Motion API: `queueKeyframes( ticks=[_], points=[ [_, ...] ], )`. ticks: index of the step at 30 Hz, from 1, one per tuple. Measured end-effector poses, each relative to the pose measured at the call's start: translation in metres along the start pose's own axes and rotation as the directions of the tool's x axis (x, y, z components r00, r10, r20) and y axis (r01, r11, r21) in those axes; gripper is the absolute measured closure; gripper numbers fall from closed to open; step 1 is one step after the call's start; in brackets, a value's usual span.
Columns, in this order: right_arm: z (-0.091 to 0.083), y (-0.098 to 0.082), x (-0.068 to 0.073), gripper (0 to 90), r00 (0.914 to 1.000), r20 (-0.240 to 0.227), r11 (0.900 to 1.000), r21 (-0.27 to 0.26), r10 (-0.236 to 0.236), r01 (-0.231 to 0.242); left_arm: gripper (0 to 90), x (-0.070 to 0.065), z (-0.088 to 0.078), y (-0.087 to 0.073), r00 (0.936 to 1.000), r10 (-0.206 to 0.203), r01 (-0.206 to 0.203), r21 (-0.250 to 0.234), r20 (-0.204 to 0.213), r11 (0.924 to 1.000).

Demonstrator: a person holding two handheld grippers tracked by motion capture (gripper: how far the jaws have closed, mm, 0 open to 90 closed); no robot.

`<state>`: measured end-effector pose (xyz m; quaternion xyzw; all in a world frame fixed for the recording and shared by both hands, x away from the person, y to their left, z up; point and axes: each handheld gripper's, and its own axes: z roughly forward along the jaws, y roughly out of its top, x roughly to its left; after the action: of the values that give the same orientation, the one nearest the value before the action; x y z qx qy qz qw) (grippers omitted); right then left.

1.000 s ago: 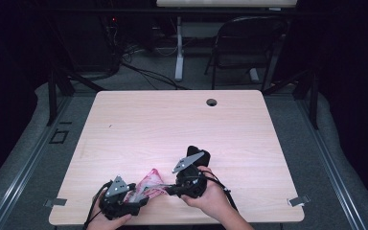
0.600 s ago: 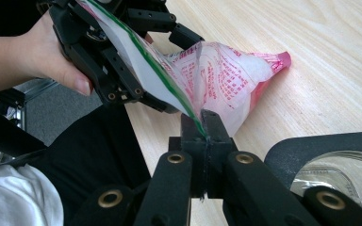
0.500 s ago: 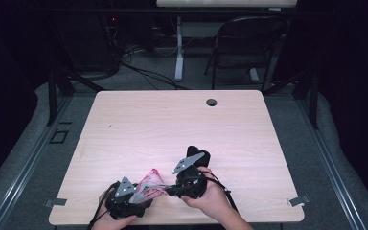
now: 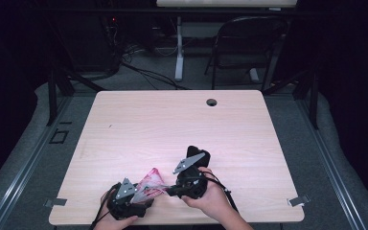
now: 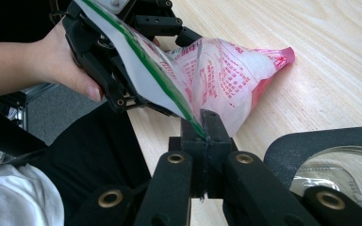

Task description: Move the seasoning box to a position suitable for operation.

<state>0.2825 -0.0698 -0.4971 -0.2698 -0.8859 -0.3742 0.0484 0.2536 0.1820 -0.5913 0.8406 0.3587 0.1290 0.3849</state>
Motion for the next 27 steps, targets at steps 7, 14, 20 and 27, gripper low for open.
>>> queueKeyframes(
  ticks=[7, 14, 20, 27],
  points=[
    [0.0001, -0.0006, 0.0000, 90.0, 1.0000, -0.001, 1.000, -0.001, 0.005, -0.005, 20.3, -0.0041, 0.0006, -0.0036, 0.9993, 0.007, -0.007, -0.019, -0.037, 0.9998],
    [0.0001, -0.0008, 0.0008, 90.0, 1.0000, 0.004, 1.000, -0.008, 0.008, -0.008, 20.8, -0.0050, -0.0005, -0.0068, 0.9992, 0.012, -0.013, -0.029, -0.038, 0.9995],
    [0.0000, 0.0001, 0.0001, 90.0, 0.9998, 0.001, 0.999, -0.027, 0.021, -0.021, 19.9, -0.0056, -0.0001, -0.0066, 0.9992, -0.008, 0.007, -0.036, -0.040, 0.9993],
    [0.0003, 0.0007, 0.0018, 90.0, 0.9998, -0.004, 1.000, -0.023, 0.017, -0.018, 25.7, -0.0055, 0.0000, -0.0070, 0.9980, -0.009, 0.007, -0.044, -0.063, 0.9990]
  ],
)
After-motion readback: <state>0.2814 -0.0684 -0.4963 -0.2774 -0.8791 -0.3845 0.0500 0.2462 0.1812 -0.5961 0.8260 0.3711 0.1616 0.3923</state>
